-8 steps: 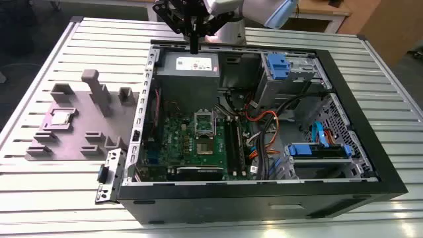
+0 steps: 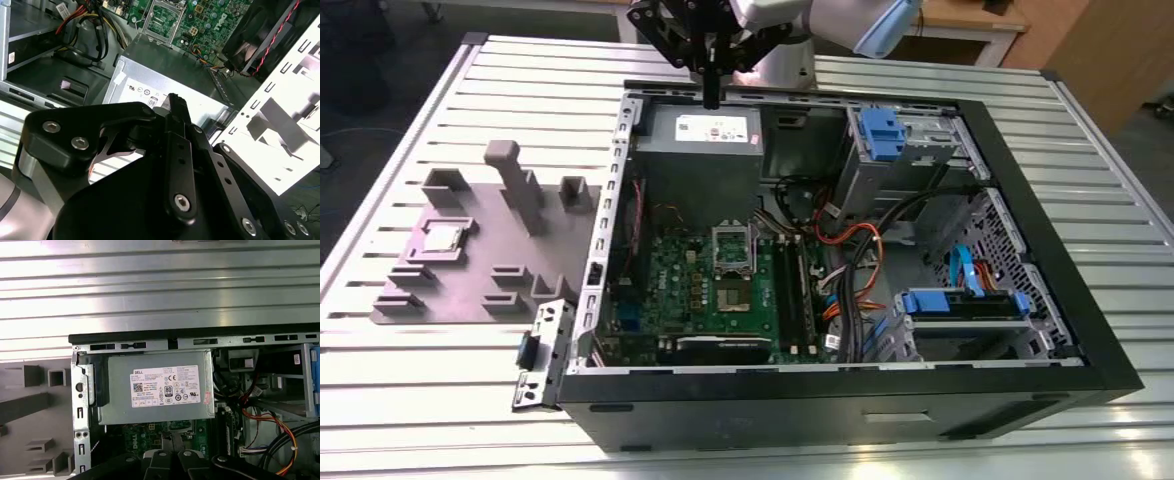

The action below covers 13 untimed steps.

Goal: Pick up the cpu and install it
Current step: 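Reach for the cpu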

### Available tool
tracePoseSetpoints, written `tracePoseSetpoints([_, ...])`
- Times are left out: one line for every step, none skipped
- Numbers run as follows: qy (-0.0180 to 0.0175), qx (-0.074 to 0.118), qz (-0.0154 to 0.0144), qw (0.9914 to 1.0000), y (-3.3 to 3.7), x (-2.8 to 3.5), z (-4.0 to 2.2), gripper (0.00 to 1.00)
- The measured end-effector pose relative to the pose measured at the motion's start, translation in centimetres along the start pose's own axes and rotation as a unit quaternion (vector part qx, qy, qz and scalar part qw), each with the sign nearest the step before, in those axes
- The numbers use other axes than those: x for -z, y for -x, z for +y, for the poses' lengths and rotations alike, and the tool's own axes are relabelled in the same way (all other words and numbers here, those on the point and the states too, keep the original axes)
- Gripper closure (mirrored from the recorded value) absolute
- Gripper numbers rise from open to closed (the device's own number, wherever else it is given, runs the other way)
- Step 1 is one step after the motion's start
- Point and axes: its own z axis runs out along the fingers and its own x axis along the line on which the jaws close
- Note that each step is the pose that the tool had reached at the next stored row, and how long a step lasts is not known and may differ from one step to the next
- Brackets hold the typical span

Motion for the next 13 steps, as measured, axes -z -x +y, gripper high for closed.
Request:
tracePoseSetpoints([0.0,0.0,0.0,1.0,-0.02,0.0,-0.01,0.89])
tracePoseSetpoints([0.0,0.0,0.0,1.0,-0.03,0.0,-0.01,0.89])
tracePoseSetpoints([0.0,0.0,0.0,1.0,-0.07,0.0,-0.01,0.89])
tracePoseSetpoints([0.0,0.0,0.0,1.0,-0.15,-0.03,-0.02,0.89])
tracePoseSetpoints([0.0,0.0,0.0,1.0,-0.16,-0.03,-0.02,0.89])
tracePoseSetpoints([0.0,0.0,0.0,1.0,-0.17,-0.04,-0.02,0.89])
tracePoseSetpoints([0.0,0.0,0.0,1.0,-0.17,-0.04,-0.02,0.89])
tracePoseSetpoints([0.0,0.0,0.0,1.0,-0.18,-0.04,-0.02,0.89])
tracePoseSetpoints([0.0,0.0,0.0,1.0,-0.19,-0.05,-0.02,0.89])
tracePoseSetpoints([0.0,0.0,0.0,1.0,-0.2,-0.05,-0.02,0.89])
tracePoseSetpoints([0.0,0.0,0.0,1.0,-0.22,-0.06,-0.02,0.89])
tracePoseSetpoints([0.0001,0.0,0.0,1.0,-0.25,-0.07,-0.03,0.89])
tracePoseSetpoints([0.0001,0.0,-0.0001,1.0,-0.29,-0.08,-0.03,0.89])
